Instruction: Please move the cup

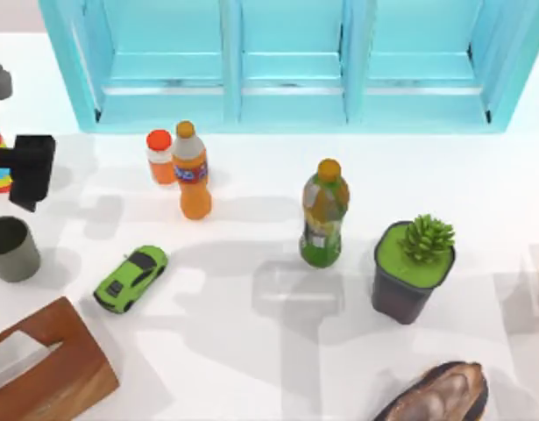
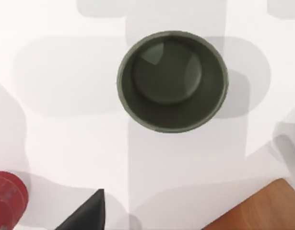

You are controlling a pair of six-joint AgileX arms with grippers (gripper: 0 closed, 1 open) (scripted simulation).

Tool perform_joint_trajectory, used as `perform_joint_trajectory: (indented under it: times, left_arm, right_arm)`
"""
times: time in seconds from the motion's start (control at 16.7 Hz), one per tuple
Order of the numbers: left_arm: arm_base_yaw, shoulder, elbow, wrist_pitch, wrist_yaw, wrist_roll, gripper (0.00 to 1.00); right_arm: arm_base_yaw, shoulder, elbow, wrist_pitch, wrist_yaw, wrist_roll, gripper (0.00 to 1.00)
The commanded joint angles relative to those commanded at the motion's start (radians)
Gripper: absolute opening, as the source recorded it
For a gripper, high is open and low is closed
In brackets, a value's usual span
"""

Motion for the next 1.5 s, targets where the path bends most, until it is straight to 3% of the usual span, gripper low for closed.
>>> perform_joint_trajectory:
  times: [0.3, 0.72, 1.26, 1.5]
  left_arm:
    - [-0.005, 0.241, 0.224, -0.143, 0.016, -0.009, 1.0]
    - [-0.001, 0.265, 0.245, -0.153, 0.018, -0.01, 1.0]
    - [-0.003, 0.354, -0.008, 0.193, 0.019, -0.006, 1.0]
    - [-0.003, 0.364, -0.031, 0.219, 0.019, -0.006, 1.0]
  right_arm:
    - [0.0, 0.0, 0.0, 0.0, 0.0, 0.0, 1.0]
    - [0.0, 0.0, 0.0, 0.0, 0.0, 0.0, 1.0]
    - [0.0, 0.0, 0.0, 0.0, 0.0, 0.0, 1.0]
    - [0.0, 0.0, 0.0, 0.0, 0.0, 0.0, 1.0]
